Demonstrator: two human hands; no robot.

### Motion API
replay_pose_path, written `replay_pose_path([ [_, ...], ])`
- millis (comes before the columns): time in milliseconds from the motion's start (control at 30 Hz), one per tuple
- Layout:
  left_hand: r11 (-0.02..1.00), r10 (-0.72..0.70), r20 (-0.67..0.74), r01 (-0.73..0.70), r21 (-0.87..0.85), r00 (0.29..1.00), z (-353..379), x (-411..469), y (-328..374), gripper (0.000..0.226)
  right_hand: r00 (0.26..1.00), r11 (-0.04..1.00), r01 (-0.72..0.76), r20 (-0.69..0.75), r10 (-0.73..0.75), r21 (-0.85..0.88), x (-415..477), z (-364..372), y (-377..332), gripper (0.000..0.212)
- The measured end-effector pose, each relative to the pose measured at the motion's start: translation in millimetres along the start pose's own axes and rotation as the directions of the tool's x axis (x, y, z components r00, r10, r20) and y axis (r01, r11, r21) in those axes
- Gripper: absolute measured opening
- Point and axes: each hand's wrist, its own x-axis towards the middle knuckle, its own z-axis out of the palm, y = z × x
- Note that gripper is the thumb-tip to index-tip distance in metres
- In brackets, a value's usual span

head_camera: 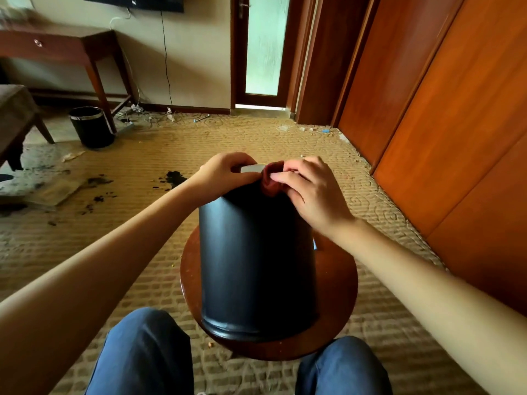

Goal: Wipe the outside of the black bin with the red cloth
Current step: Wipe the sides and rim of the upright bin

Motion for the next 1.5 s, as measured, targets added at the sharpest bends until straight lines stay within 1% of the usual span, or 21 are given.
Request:
replay_pose_path([
  [100,0.999,-0.026,0.002,0.026,0.032,1.0,-7.3,4.4,-4.3,0.011,0.997,0.997,0.003,0.078,-0.009,0.075,-41.5,7.2,-29.4,0.028],
  [167,0.999,-0.05,-0.011,0.051,0.011,0.999,-8.7,4.9,-11.1,0.009,0.97,0.981,0.136,0.18,-0.161,0.141,-94.7,1.3,-58.4,0.031],
  [233,0.998,-0.057,-0.021,0.057,-0.006,0.998,-6.9,2.7,-15.2,0.012,0.897,0.933,0.306,0.271,-0.349,0.188,-132.6,-9.0,-78.4,0.026],
  [333,0.999,-0.036,-0.03,0.035,-0.018,0.999,-0.3,-3.1,-13.3,0.018,0.823,0.879,0.441,0.31,-0.476,0.18,-117.7,-12.1,-69.8,0.027],
  [400,0.999,-0.02,-0.041,0.019,-0.034,0.999,4.1,-4.4,-10.6,0.019,0.872,0.904,0.418,0.238,-0.427,0.089,-75.0,-0.2,-54.1,0.03],
  [467,0.999,-0.012,-0.059,0.009,-0.037,0.998,6.5,-5.1,-8.5,0.019,0.968,0.971,0.24,0.083,-0.239,-0.01,-24.0,9.7,-36.8,0.027],
  [533,0.999,-0.011,-0.075,0.007,-0.05,0.997,6.2,-4.8,-8.1,0.018,0.998,0.998,0.052,-0.02,-0.052,-0.035,7.8,10.8,-27.5,0.024],
  [567,0.998,-0.016,-0.079,0.011,-0.055,0.997,3.9,-5.0,-9.1,0.019,0.999,1.0,0.02,-0.026,-0.021,-0.02,7.5,12.3,-28.7,0.024],
  [633,0.997,-0.03,-0.065,0.026,-0.067,0.997,-2.0,-3.1,-10.6,0.025,0.997,0.998,0.069,0.015,-0.069,0.003,-25.4,16.0,-40.7,0.028],
  [700,0.995,-0.075,-0.054,0.072,-0.065,0.996,-5.8,1.9,-9.4,0.021,0.968,0.976,0.214,0.126,-0.218,0.039,-83.3,10.9,-59.4,0.03],
  [800,0.986,-0.119,-0.074,0.126,0.108,0.99,0.8,13.2,-1.8,0.018,0.903,0.933,0.338,0.236,-0.359,0.125,-151.0,-3.9,-76.8,0.026],
  [900,0.972,-0.05,-0.156,0.084,0.22,0.986,15.1,12.7,8.9,0.019,0.86,0.902,0.414,0.272,-0.432,0.123,-132.0,-9.1,-54.3,0.035],
  [933,0.973,-0.029,-0.161,0.065,0.222,0.987,17.1,9.2,11.5,0.02,0.884,0.918,0.388,0.247,-0.397,0.087,-109.8,-6.4,-40.5,0.04],
  [1000,0.982,-0.033,-0.145,0.059,0.18,0.989,15.6,5.0,10.4,0.023,0.983,0.989,0.147,0.118,-0.142,-0.032,-52.8,-1.6,-9.8,0.035],
  [1067,0.987,-0.057,-0.14,0.077,0.14,0.989,10.2,1.8,4.6,0.025,0.999,0.996,-0.047,-0.015,0.046,-0.072,-2.5,-0.7,6.6,0.028],
  [1100,0.988,-0.066,-0.149,0.085,0.129,0.987,6.3,1.4,1.7,0.027,0.998,0.997,-0.057,-0.028,0.056,-0.052,6.6,1.7,4.5,0.027],
  [1233,0.985,-0.065,-0.222,0.099,0.143,0.973,-4.1,2.3,-13.2,0.022,0.979,0.985,0.161,0.113,-0.167,0.065,-59.1,15.2,-54.8,0.027],
  [1300,0.987,-0.061,-0.218,0.092,0.134,0.974,-6.9,2.2,-18.6,0.022,0.925,0.953,0.267,0.239,-0.295,0.144,-117.0,11.1,-87.2,0.025],
  [1367,0.995,-0.055,-0.191,0.069,0.066,0.98,-9.0,1.7,-23.3,0.027,0.884,0.925,0.336,0.28,-0.374,0.176,-141.2,5.9,-97.3,0.025],
  [1433,0.998,-0.049,-0.173,0.053,0.023,0.984,-7.0,1.0,-24.2,0.031,0.875,0.921,0.373,0.287,-0.39,0.116,-120.1,7.7,-85.3,0.028],
  [1500,0.999,-0.04,-0.157,0.045,0.03,0.987,-0.7,0.9,-18.3,0.034,0.925,0.947,0.32,0.206,-0.318,0.021,-70.6,15.1,-65.6,0.033],
])
